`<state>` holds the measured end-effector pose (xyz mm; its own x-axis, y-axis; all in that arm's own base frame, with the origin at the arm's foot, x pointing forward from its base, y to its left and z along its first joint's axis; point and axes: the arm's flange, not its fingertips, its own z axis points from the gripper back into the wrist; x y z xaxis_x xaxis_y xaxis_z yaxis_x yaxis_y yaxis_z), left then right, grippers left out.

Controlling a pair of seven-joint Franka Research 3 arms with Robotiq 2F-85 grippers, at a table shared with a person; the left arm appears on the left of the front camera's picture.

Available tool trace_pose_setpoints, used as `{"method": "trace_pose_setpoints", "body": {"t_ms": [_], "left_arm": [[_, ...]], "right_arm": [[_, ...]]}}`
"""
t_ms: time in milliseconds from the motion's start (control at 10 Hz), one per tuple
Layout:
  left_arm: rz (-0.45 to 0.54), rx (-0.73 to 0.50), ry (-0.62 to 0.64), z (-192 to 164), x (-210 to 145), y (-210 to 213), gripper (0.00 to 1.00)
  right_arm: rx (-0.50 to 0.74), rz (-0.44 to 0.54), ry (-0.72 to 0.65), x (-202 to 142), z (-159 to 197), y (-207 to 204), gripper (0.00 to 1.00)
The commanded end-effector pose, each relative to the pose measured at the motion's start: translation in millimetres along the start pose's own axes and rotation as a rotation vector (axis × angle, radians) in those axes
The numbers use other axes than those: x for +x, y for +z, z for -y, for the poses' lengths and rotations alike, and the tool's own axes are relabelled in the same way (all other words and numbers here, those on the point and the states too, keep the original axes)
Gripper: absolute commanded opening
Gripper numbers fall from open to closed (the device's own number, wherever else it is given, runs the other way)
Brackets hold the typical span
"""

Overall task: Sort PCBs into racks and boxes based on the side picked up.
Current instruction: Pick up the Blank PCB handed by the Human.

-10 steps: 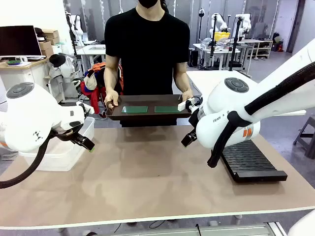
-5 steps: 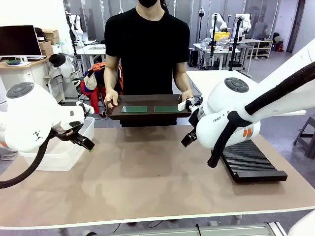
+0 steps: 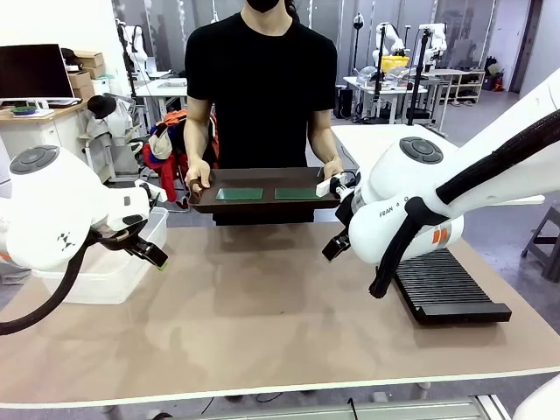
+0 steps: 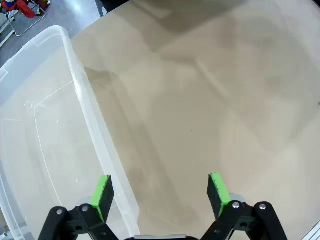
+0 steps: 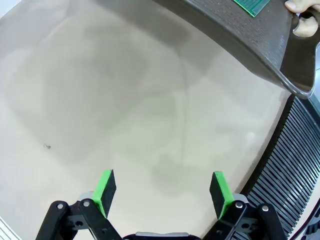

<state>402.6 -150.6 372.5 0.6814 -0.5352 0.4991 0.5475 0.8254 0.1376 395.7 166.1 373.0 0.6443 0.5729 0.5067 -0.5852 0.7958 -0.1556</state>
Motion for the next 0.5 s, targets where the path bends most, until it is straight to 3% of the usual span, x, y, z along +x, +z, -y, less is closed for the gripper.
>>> {"method": "trace_pose_setpoints", "body": {"t_ms": [0, 400], "left_arm": [[0.000, 0.000, 0.000, 0.0, -0.1, -0.1, 1.00], [0.000, 0.000, 0.000, 0.0, -0.1, -0.1, 1.00]], "right_arm": [[0.000, 0.000, -0.001, 0.0, 0.1, 0.0, 1.00], [0.000, 0.000, -0.001, 0.0, 0.1, 0.0, 1.00]]}}
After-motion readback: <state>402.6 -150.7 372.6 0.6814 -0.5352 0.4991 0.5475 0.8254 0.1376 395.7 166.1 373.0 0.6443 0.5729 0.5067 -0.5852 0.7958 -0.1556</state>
